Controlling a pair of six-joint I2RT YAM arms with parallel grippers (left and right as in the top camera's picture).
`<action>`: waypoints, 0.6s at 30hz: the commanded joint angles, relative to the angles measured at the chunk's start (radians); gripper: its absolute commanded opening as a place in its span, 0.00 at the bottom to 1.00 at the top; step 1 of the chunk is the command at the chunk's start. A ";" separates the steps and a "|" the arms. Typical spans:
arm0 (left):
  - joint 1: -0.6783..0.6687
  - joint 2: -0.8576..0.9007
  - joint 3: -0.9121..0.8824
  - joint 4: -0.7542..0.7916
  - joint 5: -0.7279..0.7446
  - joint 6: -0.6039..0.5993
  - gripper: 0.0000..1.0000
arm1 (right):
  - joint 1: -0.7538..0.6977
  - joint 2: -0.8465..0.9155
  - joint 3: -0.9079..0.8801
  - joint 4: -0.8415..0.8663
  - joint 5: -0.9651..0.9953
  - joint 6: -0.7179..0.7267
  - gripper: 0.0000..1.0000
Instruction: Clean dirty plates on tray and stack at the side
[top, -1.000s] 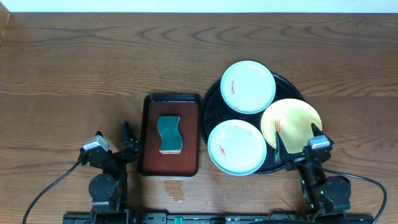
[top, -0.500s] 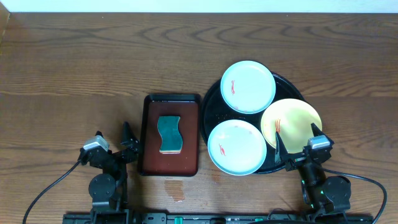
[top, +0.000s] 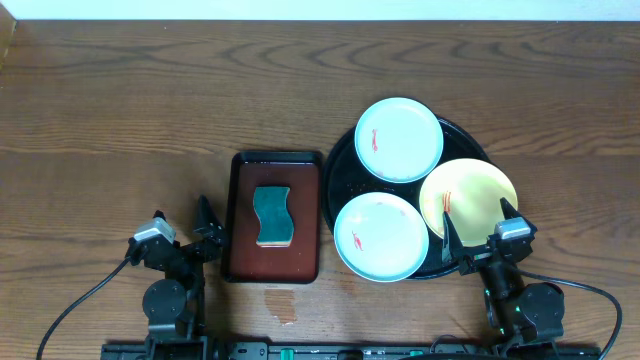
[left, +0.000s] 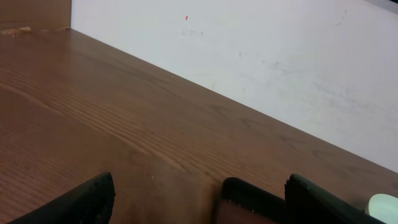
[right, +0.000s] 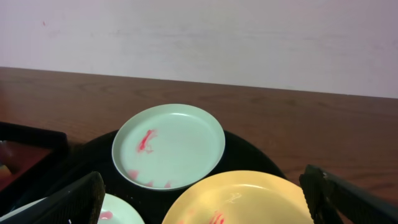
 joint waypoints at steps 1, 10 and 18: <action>0.004 0.000 -0.012 -0.048 -0.016 0.002 0.88 | -0.005 -0.008 -0.002 -0.004 0.007 -0.014 0.99; 0.004 0.000 -0.012 -0.044 -0.016 0.002 0.88 | -0.005 -0.008 -0.002 -0.001 0.007 -0.014 0.99; 0.004 0.000 -0.012 -0.047 0.014 0.001 0.88 | -0.005 -0.008 -0.002 0.024 0.020 -0.014 0.99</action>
